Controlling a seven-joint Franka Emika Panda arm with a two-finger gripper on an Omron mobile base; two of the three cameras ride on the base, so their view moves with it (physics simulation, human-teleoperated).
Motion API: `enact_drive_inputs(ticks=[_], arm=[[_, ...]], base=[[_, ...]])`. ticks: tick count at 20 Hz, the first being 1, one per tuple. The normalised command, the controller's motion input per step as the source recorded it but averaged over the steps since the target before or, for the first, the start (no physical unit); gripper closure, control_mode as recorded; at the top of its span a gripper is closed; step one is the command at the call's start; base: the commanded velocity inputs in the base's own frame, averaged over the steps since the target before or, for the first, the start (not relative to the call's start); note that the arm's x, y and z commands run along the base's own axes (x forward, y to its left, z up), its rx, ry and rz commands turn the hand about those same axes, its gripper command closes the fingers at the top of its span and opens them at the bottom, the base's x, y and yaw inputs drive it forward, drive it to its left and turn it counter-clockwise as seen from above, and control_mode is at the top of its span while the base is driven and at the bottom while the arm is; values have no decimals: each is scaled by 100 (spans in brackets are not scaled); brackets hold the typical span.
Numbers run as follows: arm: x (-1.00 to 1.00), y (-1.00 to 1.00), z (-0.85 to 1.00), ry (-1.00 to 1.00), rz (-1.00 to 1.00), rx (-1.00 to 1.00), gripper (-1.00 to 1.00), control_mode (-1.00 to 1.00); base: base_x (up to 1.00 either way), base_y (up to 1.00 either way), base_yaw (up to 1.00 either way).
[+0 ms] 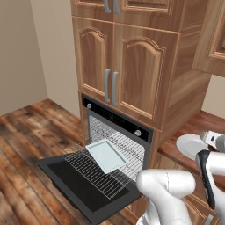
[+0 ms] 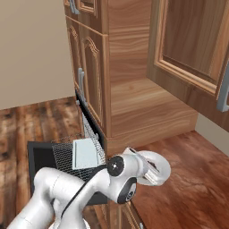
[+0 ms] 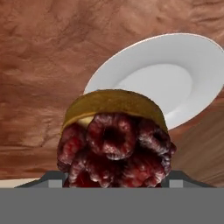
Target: Take the baked cake out of the oven and place it on the plate for cooling. Then close the oven door.
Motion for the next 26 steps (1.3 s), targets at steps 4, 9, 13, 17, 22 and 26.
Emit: enact_drive_inputs(ticks=[4,9,13,17,22,26], arm=[[65,-13,-20,0,21,10,100,-100],[69,-22,-5,1,21,12,100,-100],[63,-21,0,6,20,10,100,-100],[53,-14,-8,14,18,6,100,-100],[46,-2,-31,18,17,1,100,-100],[38,0,-43,18,16,0,100,-100]], base=[[0,0,0],[0,0,0],[0,0,0],[0,0,0],[0,0,0],[0,0,0]])
